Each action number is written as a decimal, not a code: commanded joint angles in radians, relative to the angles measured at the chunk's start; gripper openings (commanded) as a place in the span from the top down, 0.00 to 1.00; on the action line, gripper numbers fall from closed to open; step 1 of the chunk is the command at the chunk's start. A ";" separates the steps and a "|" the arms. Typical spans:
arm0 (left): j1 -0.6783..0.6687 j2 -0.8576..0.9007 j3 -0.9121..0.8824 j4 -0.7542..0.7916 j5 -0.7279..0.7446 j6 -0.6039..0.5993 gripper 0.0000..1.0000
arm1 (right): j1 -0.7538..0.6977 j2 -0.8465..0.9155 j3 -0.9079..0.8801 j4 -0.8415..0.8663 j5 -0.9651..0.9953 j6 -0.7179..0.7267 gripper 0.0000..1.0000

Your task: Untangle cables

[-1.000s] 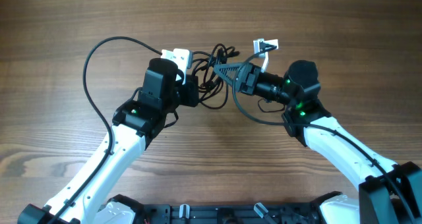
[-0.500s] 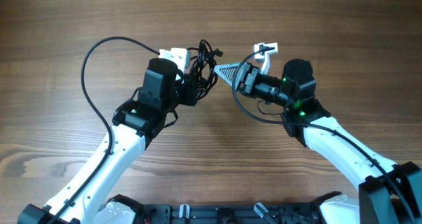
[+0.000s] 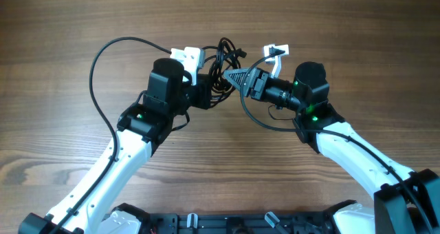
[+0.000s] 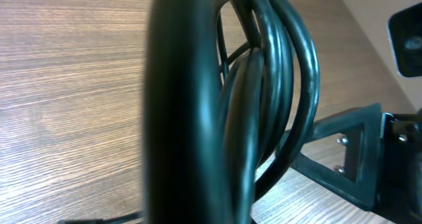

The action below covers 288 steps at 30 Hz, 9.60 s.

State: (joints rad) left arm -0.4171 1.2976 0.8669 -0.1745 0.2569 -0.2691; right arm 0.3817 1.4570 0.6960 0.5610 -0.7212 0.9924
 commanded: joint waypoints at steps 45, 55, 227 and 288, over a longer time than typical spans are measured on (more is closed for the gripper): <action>-0.062 -0.002 0.004 0.010 -0.178 -0.008 0.96 | 0.008 0.026 0.009 0.055 -0.037 -0.039 0.96; -0.062 -0.002 0.004 -0.076 -0.317 -0.008 0.96 | -0.004 0.026 0.009 0.191 -0.135 0.058 0.96; 0.131 -0.201 0.004 0.045 0.438 -0.183 0.96 | 0.019 0.026 0.009 -0.037 0.350 -0.364 0.03; 0.240 -0.202 0.004 0.171 0.336 -0.697 0.96 | 0.021 0.026 0.009 -0.092 0.301 -0.408 0.00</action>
State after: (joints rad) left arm -0.1642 1.1198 0.8600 -0.0261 0.5812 -0.9024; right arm 0.4023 1.4708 0.7074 0.4622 -0.3969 0.5781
